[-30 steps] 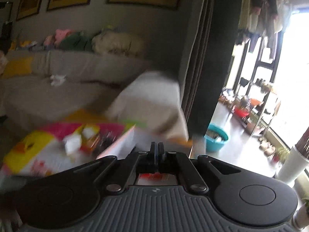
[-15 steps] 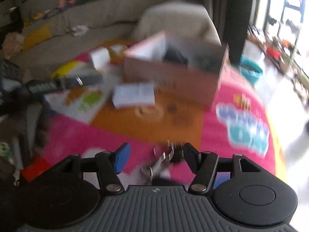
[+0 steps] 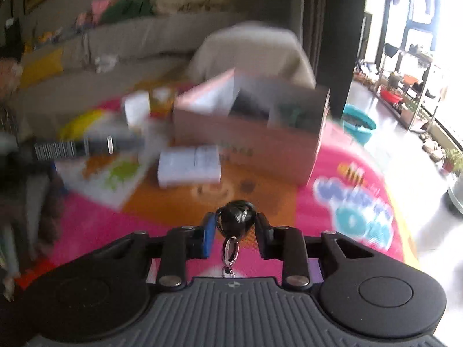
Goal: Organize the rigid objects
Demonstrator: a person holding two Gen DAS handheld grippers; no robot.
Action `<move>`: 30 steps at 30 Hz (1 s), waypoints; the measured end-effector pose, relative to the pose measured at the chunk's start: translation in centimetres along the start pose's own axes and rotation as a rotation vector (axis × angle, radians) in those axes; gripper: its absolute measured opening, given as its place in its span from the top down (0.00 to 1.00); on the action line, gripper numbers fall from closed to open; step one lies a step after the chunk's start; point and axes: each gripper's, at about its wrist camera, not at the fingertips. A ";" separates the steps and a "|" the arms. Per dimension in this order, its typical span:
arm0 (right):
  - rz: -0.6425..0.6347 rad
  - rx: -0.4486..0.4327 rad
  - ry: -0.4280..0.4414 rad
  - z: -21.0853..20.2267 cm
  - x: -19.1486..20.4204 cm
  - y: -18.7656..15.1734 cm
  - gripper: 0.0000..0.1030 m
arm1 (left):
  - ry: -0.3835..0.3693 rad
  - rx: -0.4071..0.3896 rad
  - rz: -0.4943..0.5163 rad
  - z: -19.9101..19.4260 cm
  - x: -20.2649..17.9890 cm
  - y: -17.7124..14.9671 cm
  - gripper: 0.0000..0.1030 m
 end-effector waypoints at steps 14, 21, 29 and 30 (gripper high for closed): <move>-0.097 -0.354 -0.053 -4.9 -1.3 17.1 0.96 | 0.000 -0.002 -0.010 -0.1 0.1 -0.1 0.54; -0.101 -0.123 0.000 0.1 -1.9 9.6 0.56 | 0.013 -0.014 0.043 -0.4 -0.8 -0.2 0.54; 0.052 0.077 0.080 5.7 -3.1 1.0 0.49 | 0.092 0.067 0.190 0.7 -2.9 0.4 0.54; 0.050 0.074 0.088 6.3 -2.9 0.7 0.49 | 0.096 0.080 0.216 0.7 -3.3 0.5 0.54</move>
Point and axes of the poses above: each gripper's, at about its wrist camera, not at the fingertips, and z roughly the way its jaws point, x to its left, y to its top, and after that the axes turned 6 degrees about y, right-handed
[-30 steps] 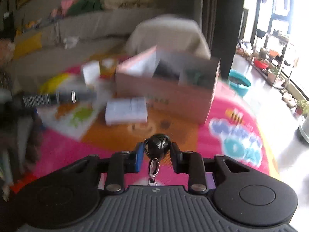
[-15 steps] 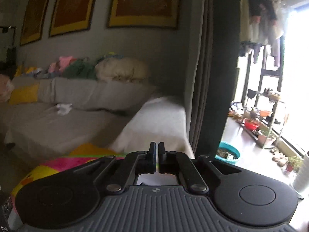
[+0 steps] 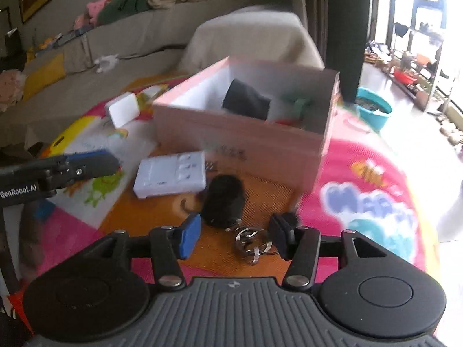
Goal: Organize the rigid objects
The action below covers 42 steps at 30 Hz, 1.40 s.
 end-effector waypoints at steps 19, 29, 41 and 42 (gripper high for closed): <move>-0.138 -0.189 -0.003 -6.8 2.5 3.9 0.62 | -0.037 0.050 -0.090 -2.3 -1.3 -0.3 0.54; -0.128 -0.438 -0.122 -10.8 1.7 17.5 1.00 | -0.007 0.054 -0.121 -2.5 0.0 -0.9 0.54; -0.148 -0.257 -0.021 -7.5 1.4 12.5 0.82 | -0.010 0.092 -0.068 -0.8 -2.1 -0.3 0.54; -0.125 -0.220 0.012 -6.9 0.9 11.6 0.76 | -0.009 0.092 -0.062 -0.7 -2.3 -0.3 0.54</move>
Point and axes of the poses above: each gripper's, at about its wrist camera, not at the fingertips, and z roughly the way its jaws point, x to its left, y to its top, and after that the axes turned 6 degrees about y, right-handed
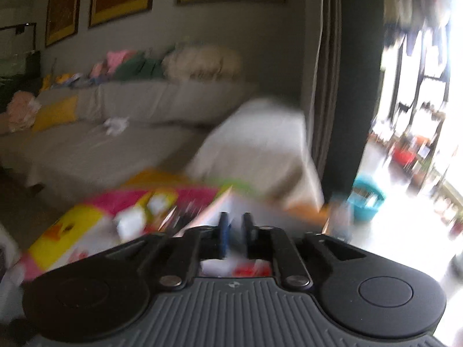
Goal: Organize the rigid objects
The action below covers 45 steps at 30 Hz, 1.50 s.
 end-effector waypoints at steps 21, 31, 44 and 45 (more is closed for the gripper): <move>0.194 0.118 0.124 6.8 0.6 -5.7 0.99 | 0.082 0.012 0.006 -0.6 0.8 -0.3 0.54; 0.143 -0.040 -0.086 7.1 -2.9 2.3 0.93 | 0.108 0.019 -0.001 -0.7 1.6 -0.7 0.54; -0.007 0.029 -0.071 3.3 -0.9 -9.0 0.45 | 0.150 0.052 0.342 2.9 -1.0 1.7 0.54; -0.002 0.032 -0.063 2.7 -0.5 -10.1 0.45 | 0.148 0.066 0.378 3.5 -1.3 1.9 0.54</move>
Point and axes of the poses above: each gripper's, at about its wrist camera, not at the fingertips, and z roughly the way its jaws point, x to its left, y to its top, and after that the axes turned 6 degrees about y, right-handed
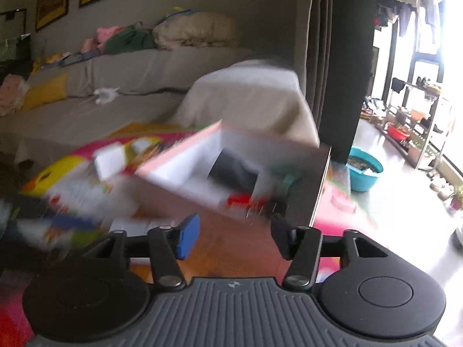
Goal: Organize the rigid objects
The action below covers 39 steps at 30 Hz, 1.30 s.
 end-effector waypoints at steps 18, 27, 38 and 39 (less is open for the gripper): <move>0.229 0.051 0.057 -0.5 -1.3 -6.0 0.36 | 0.046 0.080 0.181 3.0 -2.3 2.0 0.35; 0.234 0.058 0.072 -0.4 -1.4 -6.0 0.32 | -0.075 0.094 0.065 5.1 -0.9 2.0 0.44; 0.159 0.001 0.162 0.6 1.2 3.4 0.32 | 0.148 0.015 -0.167 -2.5 4.9 -3.9 0.48; 0.159 0.010 0.190 1.4 1.6 5.0 0.32 | 0.187 0.007 -0.196 -2.8 6.0 -4.5 0.48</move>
Point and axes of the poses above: each gripper's, at about its wrist camera, not at the fingertips, and z roughly the way its jaws point, x to its left, y to its top, and after that the axes turned 6 degrees about y, right-handed
